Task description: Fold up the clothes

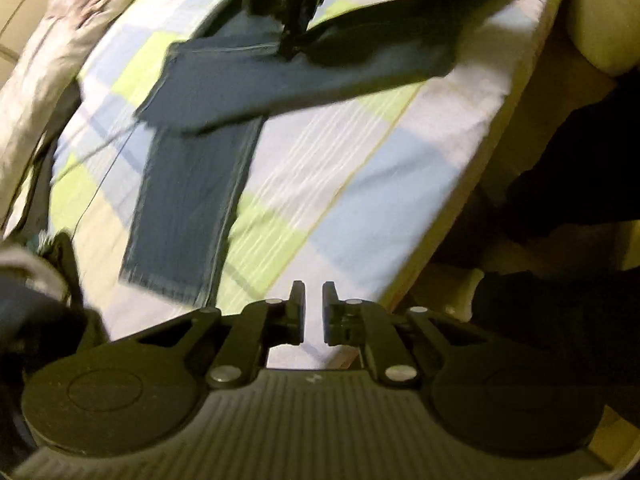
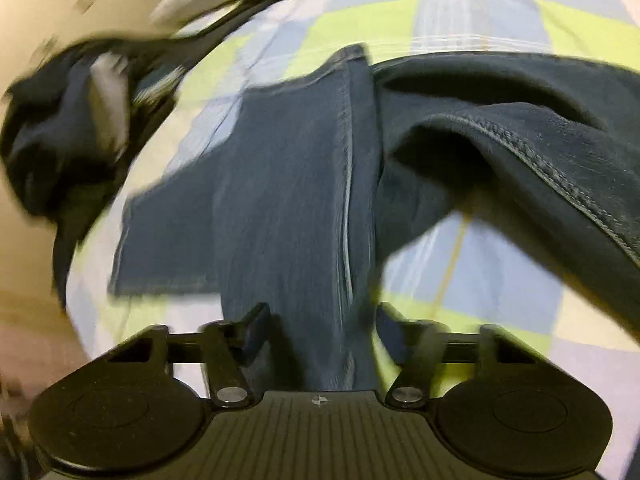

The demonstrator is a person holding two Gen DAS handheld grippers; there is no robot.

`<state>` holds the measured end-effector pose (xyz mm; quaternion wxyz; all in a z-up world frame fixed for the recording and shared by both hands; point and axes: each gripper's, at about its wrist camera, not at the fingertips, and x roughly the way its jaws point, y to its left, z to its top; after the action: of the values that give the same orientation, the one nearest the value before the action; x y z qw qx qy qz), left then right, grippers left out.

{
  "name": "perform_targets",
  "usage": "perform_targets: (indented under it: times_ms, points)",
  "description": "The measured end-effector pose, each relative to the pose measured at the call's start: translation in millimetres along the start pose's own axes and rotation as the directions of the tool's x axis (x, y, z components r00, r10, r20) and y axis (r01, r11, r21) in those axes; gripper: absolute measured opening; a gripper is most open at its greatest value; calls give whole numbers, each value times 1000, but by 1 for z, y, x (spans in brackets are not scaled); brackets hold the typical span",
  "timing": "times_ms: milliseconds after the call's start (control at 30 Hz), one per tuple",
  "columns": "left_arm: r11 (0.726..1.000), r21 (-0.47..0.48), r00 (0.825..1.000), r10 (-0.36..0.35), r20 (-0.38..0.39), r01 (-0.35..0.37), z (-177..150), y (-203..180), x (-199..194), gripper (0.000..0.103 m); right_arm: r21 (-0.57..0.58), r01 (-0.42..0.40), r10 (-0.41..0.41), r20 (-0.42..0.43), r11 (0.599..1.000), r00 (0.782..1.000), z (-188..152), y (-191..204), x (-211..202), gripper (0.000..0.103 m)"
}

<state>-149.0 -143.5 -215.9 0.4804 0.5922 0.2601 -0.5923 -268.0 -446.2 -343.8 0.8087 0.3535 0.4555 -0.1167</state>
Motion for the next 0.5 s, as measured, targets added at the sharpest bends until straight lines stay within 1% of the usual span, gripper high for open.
perform_targets:
  times_ms: [67,100,133,167,200,267,333,367,433,467,500]
  points:
    - [998,-44,999,41,12,-40,-20,11,-10,7,-22,45,-44,47,999,998,3,18,-7,10]
    - [995,-77,998,63,15,-62,-30,20,-17,7,-86,41,-34,80,995,996,0,36,-18,10]
    - [990,-111,996,86,17,-84,-41,29,-23,7,-191,57,-37,109,980,993,-8,63,-28,10]
    - [984,-141,994,112,19,-108,-50,37,-29,8,-296,69,-35,119,953,992,-22,91,-35,10]
    - [977,-173,991,132,18,-127,-59,45,-35,9,-392,79,-32,125,916,992,-37,117,-41,7]
    - [959,-235,986,167,16,-158,-75,60,-46,10,-530,69,-28,83,845,996,-78,161,-36,8]
    - [947,-278,985,169,16,-158,-87,69,-52,12,-633,69,-74,19,771,997,-122,185,-13,8]
    - [946,-288,986,164,18,-152,-90,73,-53,13,-641,69,-108,-22,764,994,-138,185,1,8]
    - [947,-295,989,142,34,-126,-93,75,-52,17,-659,67,-173,-97,749,980,-168,185,28,8]
    - [952,-286,991,127,50,-108,-86,73,-48,19,-666,75,-189,-101,743,977,-178,186,31,10]
    - [957,-276,991,113,68,-90,-78,71,-44,22,-671,79,-200,-105,738,974,-186,187,33,21]
